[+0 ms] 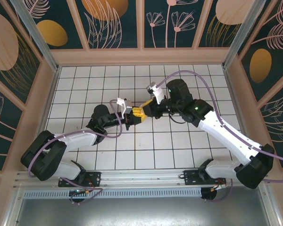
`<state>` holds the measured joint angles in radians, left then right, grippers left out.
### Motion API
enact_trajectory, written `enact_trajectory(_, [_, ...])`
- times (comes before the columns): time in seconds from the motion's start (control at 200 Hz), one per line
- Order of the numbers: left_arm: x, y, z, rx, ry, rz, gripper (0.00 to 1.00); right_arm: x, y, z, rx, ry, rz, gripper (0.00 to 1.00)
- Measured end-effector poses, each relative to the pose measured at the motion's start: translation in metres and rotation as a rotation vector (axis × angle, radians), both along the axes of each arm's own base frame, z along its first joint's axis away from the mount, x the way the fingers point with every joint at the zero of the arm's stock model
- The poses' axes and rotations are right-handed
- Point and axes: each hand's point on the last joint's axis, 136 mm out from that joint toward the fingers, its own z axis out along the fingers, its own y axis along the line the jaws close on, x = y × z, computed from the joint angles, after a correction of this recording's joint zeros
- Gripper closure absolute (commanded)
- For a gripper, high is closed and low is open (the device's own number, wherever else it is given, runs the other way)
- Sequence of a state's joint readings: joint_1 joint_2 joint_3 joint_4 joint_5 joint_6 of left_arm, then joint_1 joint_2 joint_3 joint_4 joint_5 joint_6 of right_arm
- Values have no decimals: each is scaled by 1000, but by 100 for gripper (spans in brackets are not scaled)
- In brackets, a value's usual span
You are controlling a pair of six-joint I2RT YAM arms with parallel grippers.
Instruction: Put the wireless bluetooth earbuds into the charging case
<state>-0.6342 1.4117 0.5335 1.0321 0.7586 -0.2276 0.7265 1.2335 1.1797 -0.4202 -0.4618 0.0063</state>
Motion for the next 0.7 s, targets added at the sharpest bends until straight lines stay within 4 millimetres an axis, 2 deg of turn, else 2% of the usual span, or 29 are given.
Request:
enact_trajectory(0.27, [0, 0, -3, 9, 9, -2, 96, -1, 0, -2, -1, 12, 12, 84])
enact_trajectory(0.53, [-5, -1, -9, 29, 32, -31, 96, 1, 8, -16, -10, 61, 46, 84])
enact_trajectory(0.696, [-7, -2, -8, 26, 27, -42, 96, 0, 10, -18, -10, 69, 59, 73])
